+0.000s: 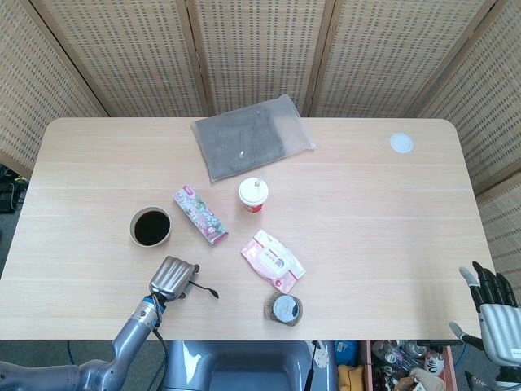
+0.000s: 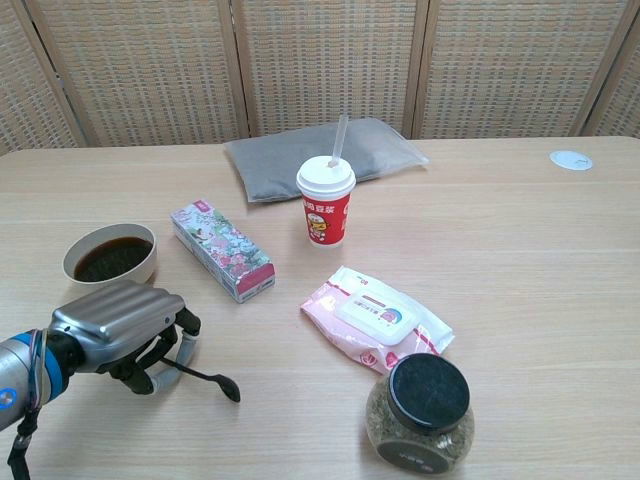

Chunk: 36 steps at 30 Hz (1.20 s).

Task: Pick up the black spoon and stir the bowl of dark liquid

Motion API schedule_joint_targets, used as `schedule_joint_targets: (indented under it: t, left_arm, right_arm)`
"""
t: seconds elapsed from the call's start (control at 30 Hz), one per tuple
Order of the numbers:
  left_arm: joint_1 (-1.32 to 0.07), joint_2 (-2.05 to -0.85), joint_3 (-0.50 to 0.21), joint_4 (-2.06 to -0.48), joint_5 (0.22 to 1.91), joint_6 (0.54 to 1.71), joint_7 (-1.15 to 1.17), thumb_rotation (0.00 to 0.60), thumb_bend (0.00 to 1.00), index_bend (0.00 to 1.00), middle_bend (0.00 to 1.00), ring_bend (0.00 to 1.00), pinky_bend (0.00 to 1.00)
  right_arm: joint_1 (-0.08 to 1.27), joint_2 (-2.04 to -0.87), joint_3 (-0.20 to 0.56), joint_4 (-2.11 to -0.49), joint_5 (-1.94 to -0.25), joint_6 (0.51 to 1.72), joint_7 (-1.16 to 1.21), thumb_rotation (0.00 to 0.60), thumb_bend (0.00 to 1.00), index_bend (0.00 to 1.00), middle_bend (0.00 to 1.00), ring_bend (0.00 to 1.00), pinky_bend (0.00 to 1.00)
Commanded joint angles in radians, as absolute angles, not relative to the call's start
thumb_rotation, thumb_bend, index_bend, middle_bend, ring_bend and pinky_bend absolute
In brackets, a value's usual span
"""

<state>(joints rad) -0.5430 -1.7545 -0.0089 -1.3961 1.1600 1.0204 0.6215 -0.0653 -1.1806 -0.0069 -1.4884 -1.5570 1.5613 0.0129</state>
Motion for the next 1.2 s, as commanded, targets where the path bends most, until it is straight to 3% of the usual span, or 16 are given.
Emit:
schedule_joint_targets:
  t: [0.03,0.53,0.77,1.2]
  left_arm:
    - [-0.547,-1.739,-0.015,-1.41,1.176,1.032,0.617,0.6,0.41,0.66,0.82,0.72,0.73]
    - [-0.618,-1.576,-0.057,-1.444,1.389,1.13,0.673,0.6,0.41,0.7,0.82,0.72,0.73]
    - [-0.681,-1.49,-0.064,-1.338,1.499,1.122,0.694,0.6,0.41,0.7,0.82,0.72,0.73]
    - [-0.705,-1.461,-0.019,-1.148,1.575,1.092,0.693,0.6,0.41,0.71,0.82,0.72,0.73]
  right_arm:
    - [-0.064,-1.181,-0.007,-1.487,-1.558,1.56,0.014,0.6,0.09,0.08,0.09,0.0,0.0]
    - [-0.057,-1.184,-0.007,-1.484,-1.567,1.556,0.021,0.6,0.09,0.08,0.09,0.0,0.0]
    - [-0.054,-1.186,-0.007,-1.48,-1.57,1.555,0.028,0.6,0.09,0.08,0.09,0.0,0.0]
    - [-0.051,-1.19,-0.006,-1.473,-1.568,1.55,0.037,0.6,0.09,0.08,0.09,0.0,0.0]
